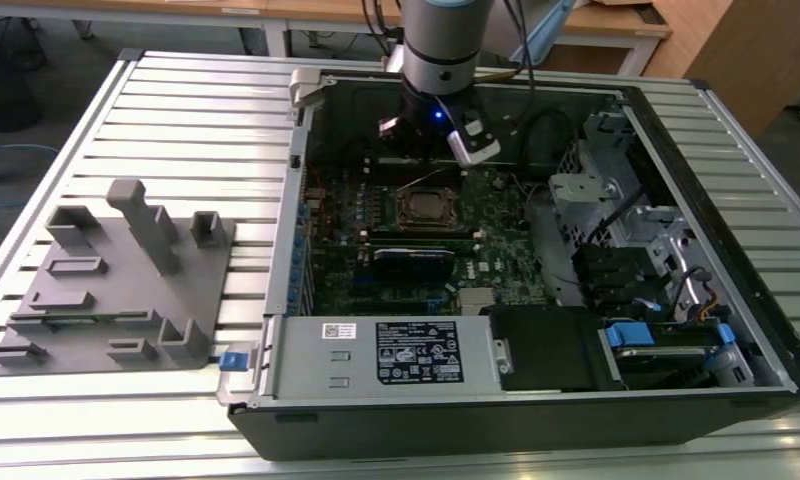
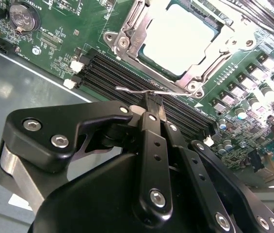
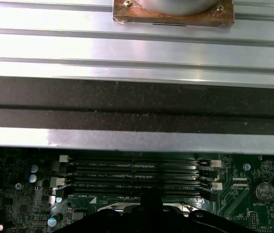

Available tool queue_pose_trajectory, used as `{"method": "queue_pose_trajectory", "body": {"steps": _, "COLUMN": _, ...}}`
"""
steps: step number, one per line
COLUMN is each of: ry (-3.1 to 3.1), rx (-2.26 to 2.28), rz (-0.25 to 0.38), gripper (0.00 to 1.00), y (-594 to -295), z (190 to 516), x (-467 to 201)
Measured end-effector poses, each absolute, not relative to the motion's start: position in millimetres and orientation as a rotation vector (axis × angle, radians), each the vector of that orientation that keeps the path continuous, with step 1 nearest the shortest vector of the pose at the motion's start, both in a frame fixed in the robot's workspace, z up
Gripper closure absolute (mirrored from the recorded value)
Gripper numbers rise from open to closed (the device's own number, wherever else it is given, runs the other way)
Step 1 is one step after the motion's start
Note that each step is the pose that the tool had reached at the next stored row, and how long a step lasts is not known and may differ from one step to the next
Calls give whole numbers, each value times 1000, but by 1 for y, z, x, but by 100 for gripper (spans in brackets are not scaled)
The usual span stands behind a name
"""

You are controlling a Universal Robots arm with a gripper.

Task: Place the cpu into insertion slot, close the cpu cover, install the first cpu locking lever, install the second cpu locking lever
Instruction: 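Install the first cpu locking lever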

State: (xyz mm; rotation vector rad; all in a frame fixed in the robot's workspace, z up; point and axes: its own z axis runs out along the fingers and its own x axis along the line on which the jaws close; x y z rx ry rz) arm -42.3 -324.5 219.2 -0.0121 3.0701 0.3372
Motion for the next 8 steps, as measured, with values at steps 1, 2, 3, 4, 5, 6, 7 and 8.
{"method": "queue_pose_trajectory", "body": {"steps": 1, "ry": 3070, "rx": -12, "rz": 337, "gripper": 89, "y": -325, "z": 219, "x": -42}}
{"method": "queue_pose_trajectory", "body": {"steps": 2, "ry": 3070, "rx": -12, "rz": 337, "gripper": 89, "y": -325, "z": 219, "x": -42}}
{"method": "queue_pose_trajectory", "body": {"steps": 3, "ry": 3070, "rx": -12, "rz": 337, "gripper": 89, "y": -325, "z": 219, "x": -42}}
{"method": "queue_pose_trajectory", "body": {"steps": 4, "ry": 3070, "rx": -12, "rz": 337, "gripper": 89, "y": -325, "z": 219, "x": -42}}
{"method": "queue_pose_trajectory", "body": {"steps": 5, "ry": 3070, "rx": -12, "rz": 337, "gripper": 89, "y": -325, "z": 219, "x": -42}}
{"method": "queue_pose_trajectory", "body": {"steps": 6, "ry": 3070, "rx": -12, "rz": 337, "gripper": 89, "y": -325, "z": 219, "x": -42}}
{"method": "queue_pose_trajectory", "body": {"steps": 7, "ry": 3070, "rx": -12, "rz": 337, "gripper": 89, "y": -324, "z": 219, "x": -42}}
{"method": "queue_pose_trajectory", "body": {"steps": 8, "ry": 3070, "rx": -12, "rz": 337, "gripper": 89, "y": -324, "z": 219, "x": -42}}
